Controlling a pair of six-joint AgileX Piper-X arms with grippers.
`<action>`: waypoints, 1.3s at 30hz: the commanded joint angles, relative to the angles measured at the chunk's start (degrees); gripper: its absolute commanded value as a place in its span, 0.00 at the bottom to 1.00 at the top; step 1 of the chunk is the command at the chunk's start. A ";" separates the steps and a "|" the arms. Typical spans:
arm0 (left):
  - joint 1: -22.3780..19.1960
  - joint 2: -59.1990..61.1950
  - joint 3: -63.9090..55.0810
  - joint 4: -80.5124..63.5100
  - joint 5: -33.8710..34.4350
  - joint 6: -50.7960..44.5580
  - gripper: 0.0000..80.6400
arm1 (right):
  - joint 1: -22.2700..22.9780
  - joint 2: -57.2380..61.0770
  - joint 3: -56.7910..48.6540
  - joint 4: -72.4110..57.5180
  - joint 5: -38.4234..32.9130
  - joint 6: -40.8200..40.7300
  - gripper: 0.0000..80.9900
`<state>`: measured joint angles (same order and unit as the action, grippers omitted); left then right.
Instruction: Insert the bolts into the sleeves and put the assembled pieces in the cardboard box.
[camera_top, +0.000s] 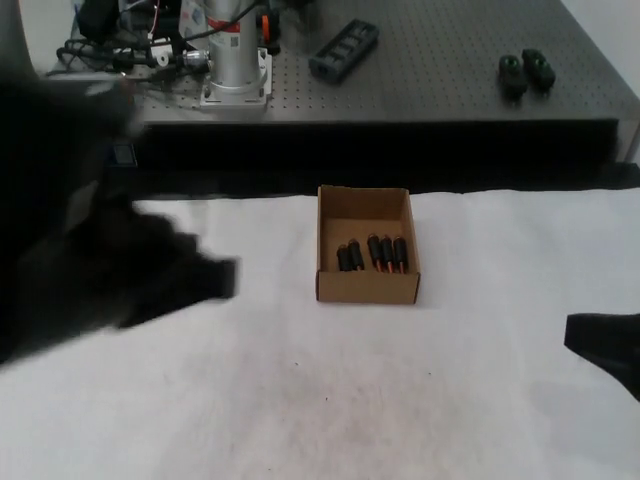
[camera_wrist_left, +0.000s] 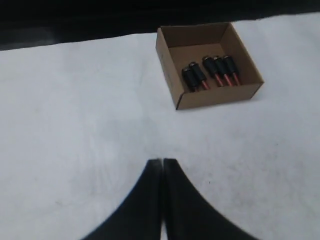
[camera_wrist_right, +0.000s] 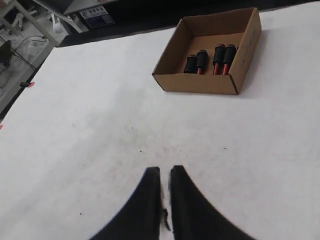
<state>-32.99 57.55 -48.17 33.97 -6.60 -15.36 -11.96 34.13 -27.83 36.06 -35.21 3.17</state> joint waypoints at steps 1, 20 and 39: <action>-0.04 -19.57 10.71 -2.84 -0.94 -1.28 0.01 | 0.16 -0.38 -0.26 0.38 -0.03 -0.35 0.09; -0.04 -44.20 29.26 1.95 -0.53 -3.91 0.01 | 8.68 -0.38 -0.26 9.42 -2.05 -1.96 0.09; -0.04 -44.20 30.36 0.61 -0.30 -4.41 0.01 | 19.66 -12.25 15.27 -8.60 -4.03 0.65 0.09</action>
<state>-32.99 13.83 -17.53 35.26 -6.74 -19.11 7.49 20.72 -10.72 27.39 -37.56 6.40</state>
